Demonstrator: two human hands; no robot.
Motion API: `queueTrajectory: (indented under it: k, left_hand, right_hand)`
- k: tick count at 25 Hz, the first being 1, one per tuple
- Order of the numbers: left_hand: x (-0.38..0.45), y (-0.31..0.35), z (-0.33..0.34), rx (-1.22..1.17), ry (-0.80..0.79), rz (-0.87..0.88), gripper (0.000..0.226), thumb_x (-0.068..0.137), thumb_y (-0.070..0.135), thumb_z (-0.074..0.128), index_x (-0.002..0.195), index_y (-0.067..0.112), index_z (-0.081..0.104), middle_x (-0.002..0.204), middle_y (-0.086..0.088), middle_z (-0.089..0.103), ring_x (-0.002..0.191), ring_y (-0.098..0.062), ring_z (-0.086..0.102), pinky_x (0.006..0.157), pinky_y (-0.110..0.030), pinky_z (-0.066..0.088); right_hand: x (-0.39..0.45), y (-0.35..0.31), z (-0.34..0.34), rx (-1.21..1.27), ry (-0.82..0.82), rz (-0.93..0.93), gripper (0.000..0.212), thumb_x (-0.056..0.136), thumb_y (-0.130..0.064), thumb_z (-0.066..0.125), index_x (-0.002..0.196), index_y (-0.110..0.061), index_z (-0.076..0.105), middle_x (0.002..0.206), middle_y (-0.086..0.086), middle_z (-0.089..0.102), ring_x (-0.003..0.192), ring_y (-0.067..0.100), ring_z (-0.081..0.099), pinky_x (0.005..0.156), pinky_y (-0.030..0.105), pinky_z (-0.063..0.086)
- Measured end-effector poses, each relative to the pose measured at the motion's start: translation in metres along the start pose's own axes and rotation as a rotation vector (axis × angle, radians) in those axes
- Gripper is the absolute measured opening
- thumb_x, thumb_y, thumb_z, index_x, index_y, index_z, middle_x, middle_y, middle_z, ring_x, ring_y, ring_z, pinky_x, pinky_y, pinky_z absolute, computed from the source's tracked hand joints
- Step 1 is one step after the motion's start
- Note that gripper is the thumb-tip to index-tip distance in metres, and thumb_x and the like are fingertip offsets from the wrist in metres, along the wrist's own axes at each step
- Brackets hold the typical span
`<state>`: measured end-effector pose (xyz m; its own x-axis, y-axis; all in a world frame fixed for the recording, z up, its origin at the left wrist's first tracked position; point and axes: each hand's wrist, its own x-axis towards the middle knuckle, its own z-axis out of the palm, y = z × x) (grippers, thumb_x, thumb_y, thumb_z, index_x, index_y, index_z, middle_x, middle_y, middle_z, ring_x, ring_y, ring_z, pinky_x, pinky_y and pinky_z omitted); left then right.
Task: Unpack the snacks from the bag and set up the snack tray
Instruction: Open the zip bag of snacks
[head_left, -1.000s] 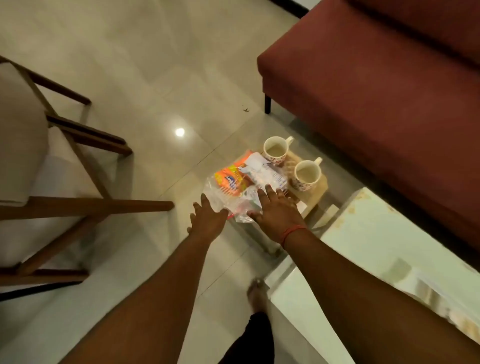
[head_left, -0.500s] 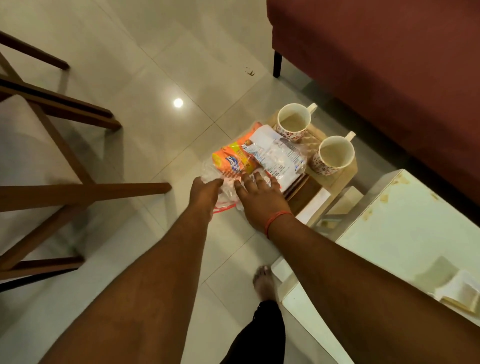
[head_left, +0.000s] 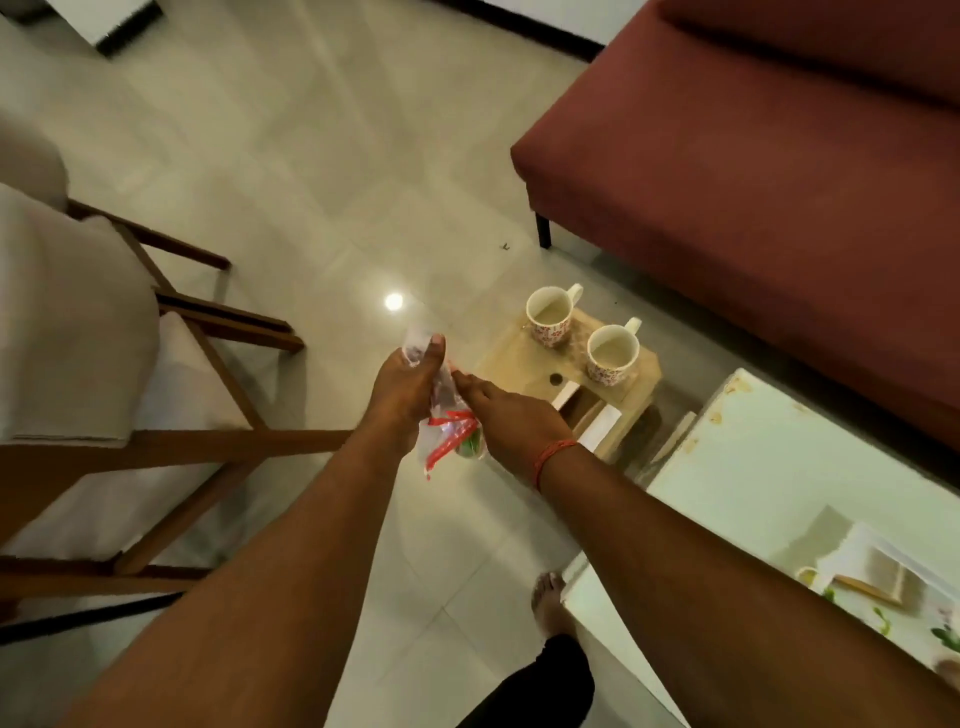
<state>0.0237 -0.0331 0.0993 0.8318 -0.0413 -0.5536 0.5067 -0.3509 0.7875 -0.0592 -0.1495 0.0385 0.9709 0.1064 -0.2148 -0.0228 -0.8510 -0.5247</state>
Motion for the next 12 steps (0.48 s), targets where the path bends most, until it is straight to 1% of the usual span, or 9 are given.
queueTrajectory:
  k: [2,3,4,6,8,9,11,12]
  left_hand:
    - [-0.046,0.025,0.02,0.03,-0.033,0.032,0.058,0.086,0.058,0.061,0.123,0.014,0.058,0.117,-0.012,0.069,0.104,-0.033,0.067,0.095,-0.051,0.053]
    - [-0.072,0.036,0.032,0.029,-0.058,0.05,0.055,0.086,0.057,0.062,0.121,0.014,0.06,0.115,-0.012,0.07,0.103,-0.033,0.068,0.094,-0.051,0.054]
    - [-0.099,0.045,0.045,0.015,-0.093,0.063,0.05,0.087,0.053,0.065,0.118,0.014,0.063,0.112,-0.013,0.071,0.102,-0.034,0.068,0.093,-0.052,0.054]
    - [-0.154,0.054,0.076,-0.015,-0.166,0.078,0.039,0.089,0.044,0.067,0.112,0.013,0.066,0.105,-0.014,0.074,0.097,-0.035,0.071,0.089,-0.053,0.056]
    - [-0.206,0.055,0.111,-0.031,-0.214,0.085,0.033,0.091,0.036,0.066,0.113,0.01,0.066,0.1,-0.014,0.075,0.088,-0.031,0.073,0.08,-0.048,0.06]
    - [-0.228,0.054,0.13,-0.059,-0.238,0.088,0.031,0.092,0.031,0.065,0.114,0.009,0.065,0.095,-0.012,0.075,0.079,-0.027,0.074,0.075,-0.045,0.061]
    - [-0.28,0.048,0.176,-0.09,-0.315,0.072,0.026,0.093,0.027,0.064,0.11,0.007,0.065,0.073,-0.006,0.07,0.058,-0.018,0.066,0.068,-0.039,0.06]
    - [-0.306,0.046,0.201,-0.089,-0.365,0.062,0.021,0.094,0.026,0.063,0.102,0.006,0.065,0.061,-0.003,0.065,0.049,-0.014,0.061,0.064,-0.036,0.059]
  right_hand:
    - [-0.045,0.0,-0.037,0.19,0.034,0.075,0.063,0.101,-0.047,0.039,0.152,-0.052,0.003,0.15,0.002,0.049,0.115,0.032,0.062,0.093,0.044,0.054]
    - [-0.071,0.003,-0.055,0.231,0.055,0.109,0.058,0.101,-0.048,0.035,0.15,-0.056,0.005,0.146,0.003,0.053,0.117,0.031,0.06,0.097,0.044,0.051]
    - [-0.1,0.009,-0.072,0.208,0.077,0.138,0.058,0.101,-0.042,0.036,0.15,-0.056,0.008,0.143,0.004,0.055,0.117,0.031,0.06,0.099,0.044,0.049]
    - [-0.167,0.028,-0.102,0.143,0.115,0.217,0.061,0.1,-0.029,0.043,0.151,-0.051,0.017,0.139,0.008,0.058,0.113,0.031,0.062,0.097,0.042,0.05]
    - [-0.243,0.052,-0.126,0.133,0.195,0.317,0.056,0.098,-0.03,0.046,0.149,-0.045,0.027,0.132,0.012,0.062,0.11,0.034,0.063,0.093,0.041,0.052]
    - [-0.279,0.066,-0.135,0.141,0.251,0.384,0.054,0.097,-0.03,0.047,0.148,-0.041,0.031,0.131,0.014,0.063,0.111,0.035,0.063,0.092,0.041,0.052]
    - [-0.366,0.096,-0.151,0.189,0.362,0.558,0.052,0.099,-0.031,0.046,0.149,-0.032,0.034,0.135,0.016,0.061,0.12,0.036,0.059,0.097,0.043,0.049]
    - [-0.409,0.11,-0.156,0.225,0.424,0.635,0.053,0.1,-0.032,0.047,0.151,-0.028,0.034,0.139,0.016,0.058,0.125,0.036,0.056,0.1,0.043,0.047]
